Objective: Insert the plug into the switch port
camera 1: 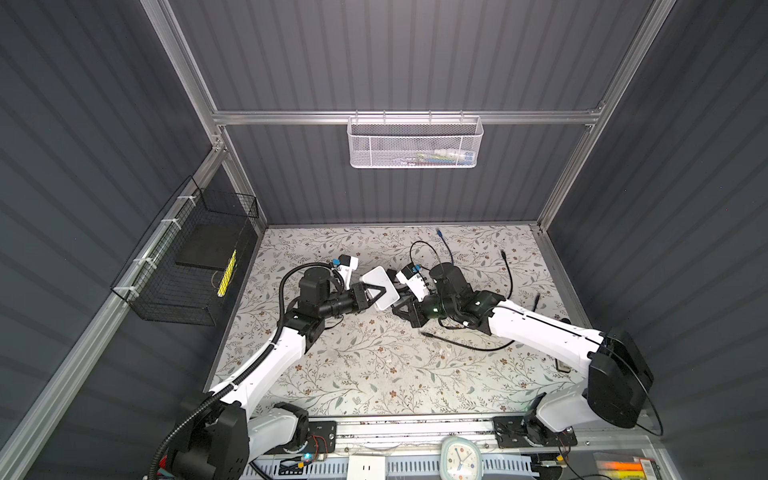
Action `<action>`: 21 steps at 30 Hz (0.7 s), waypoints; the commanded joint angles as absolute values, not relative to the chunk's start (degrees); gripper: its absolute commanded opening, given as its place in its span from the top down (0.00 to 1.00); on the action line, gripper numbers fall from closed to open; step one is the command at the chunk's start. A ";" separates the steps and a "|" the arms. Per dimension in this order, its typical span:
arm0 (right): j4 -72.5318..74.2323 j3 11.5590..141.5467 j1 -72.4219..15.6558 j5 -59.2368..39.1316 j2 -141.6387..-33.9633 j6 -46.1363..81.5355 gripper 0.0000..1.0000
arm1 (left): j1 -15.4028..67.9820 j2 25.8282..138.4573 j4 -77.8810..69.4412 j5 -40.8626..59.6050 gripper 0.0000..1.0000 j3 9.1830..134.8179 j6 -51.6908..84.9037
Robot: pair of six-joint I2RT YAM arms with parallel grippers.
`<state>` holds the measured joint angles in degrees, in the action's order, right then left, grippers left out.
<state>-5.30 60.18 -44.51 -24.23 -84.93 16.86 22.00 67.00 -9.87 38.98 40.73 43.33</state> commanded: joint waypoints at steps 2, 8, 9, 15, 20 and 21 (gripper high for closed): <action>14.99 64.86 -42.39 -16.70 -83.79 16.30 1.00 | 25.56 66.18 -0.81 50.86 1.00 37.97 44.28; 15.55 65.58 -41.84 -18.43 -84.51 17.18 1.00 | 25.57 66.89 -1.07 49.97 1.00 37.44 44.45; 15.36 65.72 -41.84 -18.54 -84.52 17.18 1.00 | 25.57 66.77 -0.03 49.05 1.00 37.82 43.93; 11.88 64.81 -42.06 -20.99 -84.97 16.97 0.94 | 24.40 67.50 4.76 38.15 1.00 41.77 43.27; 13.38 58.46 -42.56 -20.64 -83.85 18.16 0.82 | 23.91 68.70 2.57 32.17 1.00 43.24 46.50; 12.69 57.73 -42.59 -20.45 -83.70 17.80 0.79 | 23.91 68.88 1.52 32.03 1.00 43.24 47.39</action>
<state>3.33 58.76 -43.42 -23.03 -85.73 17.82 22.52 67.48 -4.05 31.77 43.18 45.50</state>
